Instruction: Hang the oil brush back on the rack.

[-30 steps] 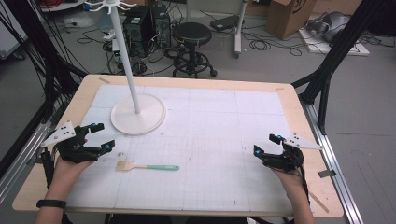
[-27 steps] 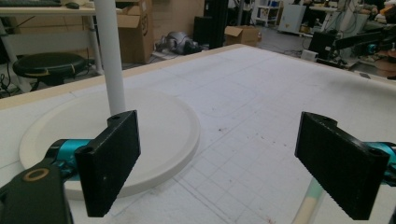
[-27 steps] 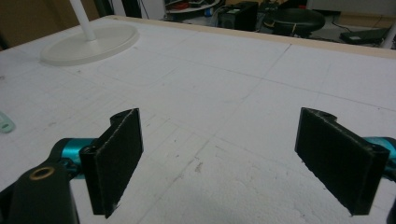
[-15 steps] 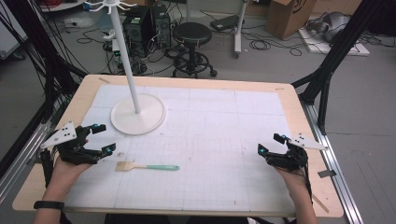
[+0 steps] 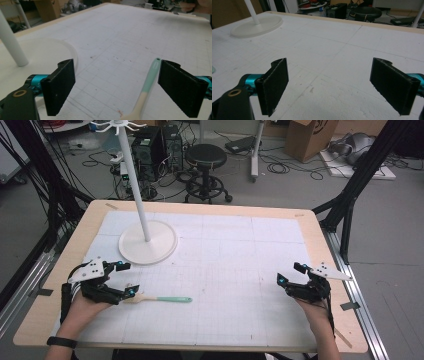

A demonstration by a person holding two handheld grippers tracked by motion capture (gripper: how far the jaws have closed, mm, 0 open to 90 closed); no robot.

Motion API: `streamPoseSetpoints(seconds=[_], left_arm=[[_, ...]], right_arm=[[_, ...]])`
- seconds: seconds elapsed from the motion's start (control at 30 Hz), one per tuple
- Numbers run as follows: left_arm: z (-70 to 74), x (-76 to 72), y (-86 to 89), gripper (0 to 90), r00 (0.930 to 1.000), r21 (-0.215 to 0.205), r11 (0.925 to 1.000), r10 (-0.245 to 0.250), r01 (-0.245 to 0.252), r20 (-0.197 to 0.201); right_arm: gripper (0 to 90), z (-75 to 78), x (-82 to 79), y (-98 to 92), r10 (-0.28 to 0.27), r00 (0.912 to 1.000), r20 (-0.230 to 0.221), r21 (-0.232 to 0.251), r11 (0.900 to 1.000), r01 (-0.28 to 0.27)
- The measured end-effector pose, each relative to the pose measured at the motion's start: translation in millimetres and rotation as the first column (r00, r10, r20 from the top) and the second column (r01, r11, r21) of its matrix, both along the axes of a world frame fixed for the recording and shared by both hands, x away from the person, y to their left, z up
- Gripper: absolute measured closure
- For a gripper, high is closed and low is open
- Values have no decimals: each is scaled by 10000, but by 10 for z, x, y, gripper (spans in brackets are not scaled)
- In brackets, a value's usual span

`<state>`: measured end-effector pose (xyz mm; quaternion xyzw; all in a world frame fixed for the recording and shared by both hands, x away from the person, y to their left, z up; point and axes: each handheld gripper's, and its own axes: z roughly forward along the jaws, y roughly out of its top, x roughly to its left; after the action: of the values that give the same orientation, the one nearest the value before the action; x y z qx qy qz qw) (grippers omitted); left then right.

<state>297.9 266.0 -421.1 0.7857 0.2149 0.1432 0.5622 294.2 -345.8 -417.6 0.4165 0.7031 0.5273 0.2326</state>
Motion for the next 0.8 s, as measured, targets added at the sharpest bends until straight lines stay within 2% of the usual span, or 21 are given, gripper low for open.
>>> streamPoseSetpoints(seconds=[0.13, 0.17, 0.33, 0.47, 0.5, 0.57, 0.63, 0.67, 0.73, 0.8], left_arm=[[-54, -21, -86, 154, 9994, 278, 9991, -322, 326, -132], [-80, -26, -133, 154, 9987, 511, 9976, -459, 469, -219], [-131, -19, -211, 157, 9967, 795, 9942, -688, 721, -438], [-183, -18, -292, 179, 9931, 1087, 9887, -966, 1034, -661], [-198, -14, -315, 179, 9914, 1235, 9853, -1093, 1176, -717], [-221, -14, -358, 198, 9889, 1463, 9798, -1256, 1362, -790], [-240, -15, -400, 258, 9854, 1600, 9742, -1468, 1591, -862], [-240, -15, -400, 268, 9854, 1600, 9742, -1468, 1591, -862], [-255, -11, -426, 294, 9827, 1732, 9694, -1595, 1740, -945], [-269, -8, -437, 356, 9813, 1844, 9667, -1598, 1776, -1073]], right_arm=[[144, -4, 6, -2, 14, 10000, -5, -58, 10000, -14], [144, -3, 5, 5, 58, 10000, -14, -70, 10000, -58], [144, -1, 6, 12, 67, 10000, 22, -157, 9999, -66], [144, -3, 6, 11, 50, 10000, -27, -124, 9999, -50], [144, -4, 7, 10, 54, 10000, -36, -124, 9999, -54], [144, -3, 5, 10, 31, 10000, -67, -98, 9999, -31], [144, -5, 8, 9, 36, 10000, -65, -124, 9999, -37], [144, -5, 8, 9, 36, 10000, -65, -124, 9999, -37], [144, -5, 10, 6, 51, 10000, -46, -120, 9999, -52], [144, -4, 11, 5, 45, 10000, -29, -113, 9999, -45]])
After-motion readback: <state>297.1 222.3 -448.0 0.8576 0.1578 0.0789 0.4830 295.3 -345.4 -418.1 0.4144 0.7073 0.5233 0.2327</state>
